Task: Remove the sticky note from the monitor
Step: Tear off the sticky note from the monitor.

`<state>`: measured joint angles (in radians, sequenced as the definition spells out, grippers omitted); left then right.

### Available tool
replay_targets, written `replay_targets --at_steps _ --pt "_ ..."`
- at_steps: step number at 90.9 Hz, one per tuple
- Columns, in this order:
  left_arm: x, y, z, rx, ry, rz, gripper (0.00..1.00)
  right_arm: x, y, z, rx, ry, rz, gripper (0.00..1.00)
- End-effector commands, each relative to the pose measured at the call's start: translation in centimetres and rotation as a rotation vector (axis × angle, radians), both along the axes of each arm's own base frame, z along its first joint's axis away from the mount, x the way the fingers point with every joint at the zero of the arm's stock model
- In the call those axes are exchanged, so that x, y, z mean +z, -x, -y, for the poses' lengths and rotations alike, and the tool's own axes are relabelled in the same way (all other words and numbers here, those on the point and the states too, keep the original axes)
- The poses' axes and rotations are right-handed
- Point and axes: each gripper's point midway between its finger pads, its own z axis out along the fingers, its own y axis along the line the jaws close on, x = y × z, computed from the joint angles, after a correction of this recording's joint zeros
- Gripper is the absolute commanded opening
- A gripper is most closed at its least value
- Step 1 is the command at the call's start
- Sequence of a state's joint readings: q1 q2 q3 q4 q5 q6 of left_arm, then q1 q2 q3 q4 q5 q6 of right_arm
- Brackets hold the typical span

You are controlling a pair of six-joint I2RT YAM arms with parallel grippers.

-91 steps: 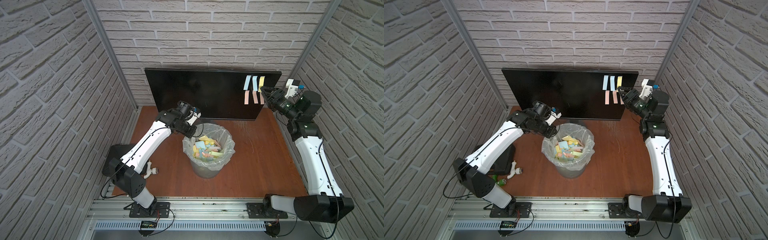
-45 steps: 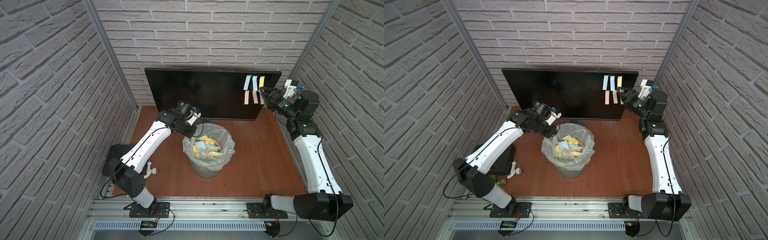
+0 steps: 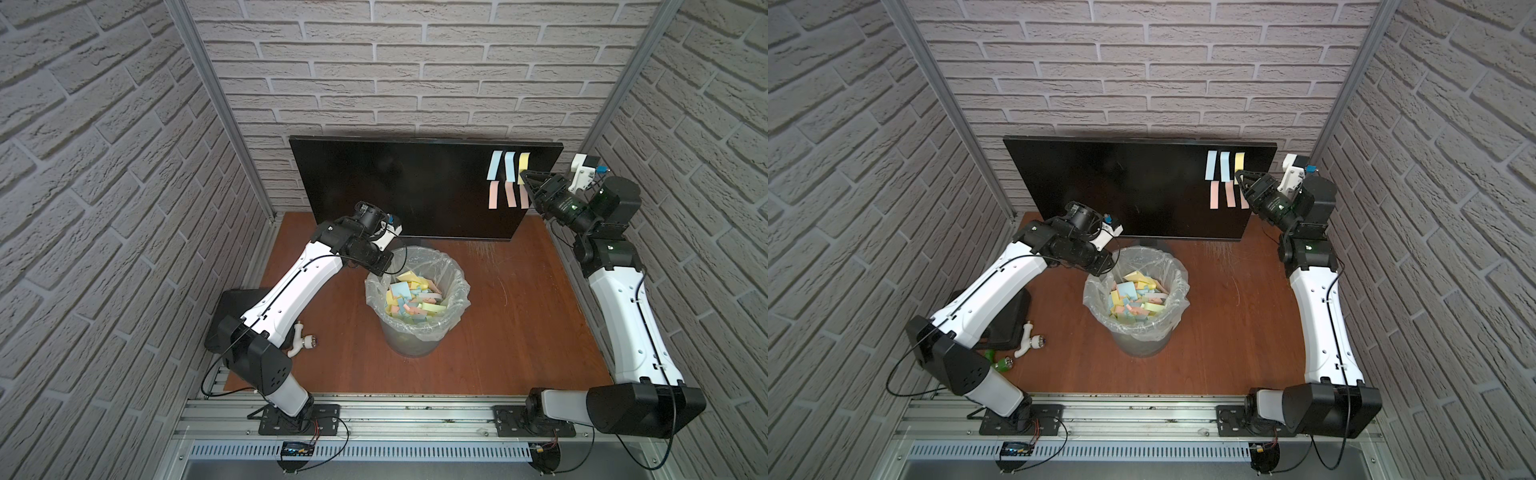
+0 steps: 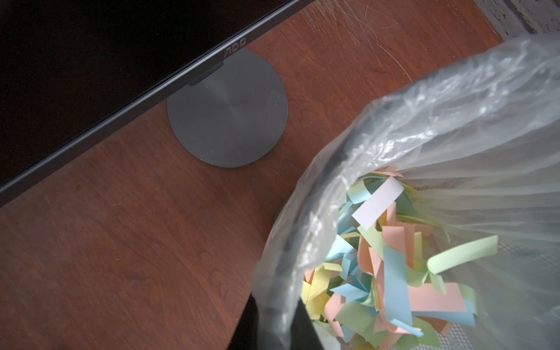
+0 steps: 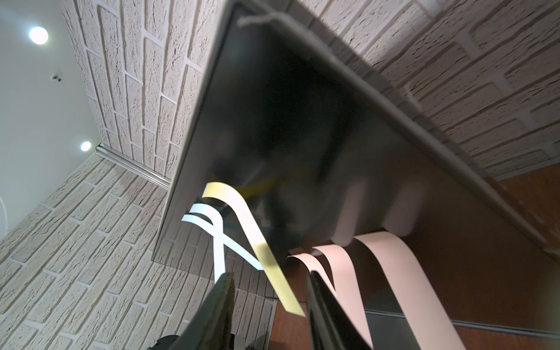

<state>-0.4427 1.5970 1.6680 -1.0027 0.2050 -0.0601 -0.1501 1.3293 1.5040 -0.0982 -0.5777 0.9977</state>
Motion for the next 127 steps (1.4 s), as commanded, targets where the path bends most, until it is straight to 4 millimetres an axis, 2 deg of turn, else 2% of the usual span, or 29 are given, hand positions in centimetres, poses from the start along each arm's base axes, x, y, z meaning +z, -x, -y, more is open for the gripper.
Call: replay_targets --at_steps 1,14,28,46,112,127 --pt "0.8 -0.2 0.4 -0.03 0.006 0.023 0.17 2.4 0.2 -0.5 0.02 -0.001 0.081 0.39" --pt "0.7 -0.2 0.3 -0.031 0.005 0.023 0.17 2.5 0.4 -0.6 0.019 0.0 0.084 0.32" --pt "0.8 -0.2 0.4 -0.031 0.006 0.025 0.17 2.7 0.8 -0.6 0.018 0.002 0.091 0.15" --pt "0.8 -0.2 0.3 -0.031 0.005 0.024 0.17 3.2 1.4 -0.6 0.007 0.009 0.099 0.04" --pt "0.7 -0.1 0.3 -0.033 0.004 0.023 0.17 6.3 5.4 -1.3 0.017 0.063 0.173 0.03" --pt "0.7 -0.1 0.3 -0.033 0.006 0.023 0.17 6.1 6.9 -2.5 0.042 0.111 0.175 0.03"
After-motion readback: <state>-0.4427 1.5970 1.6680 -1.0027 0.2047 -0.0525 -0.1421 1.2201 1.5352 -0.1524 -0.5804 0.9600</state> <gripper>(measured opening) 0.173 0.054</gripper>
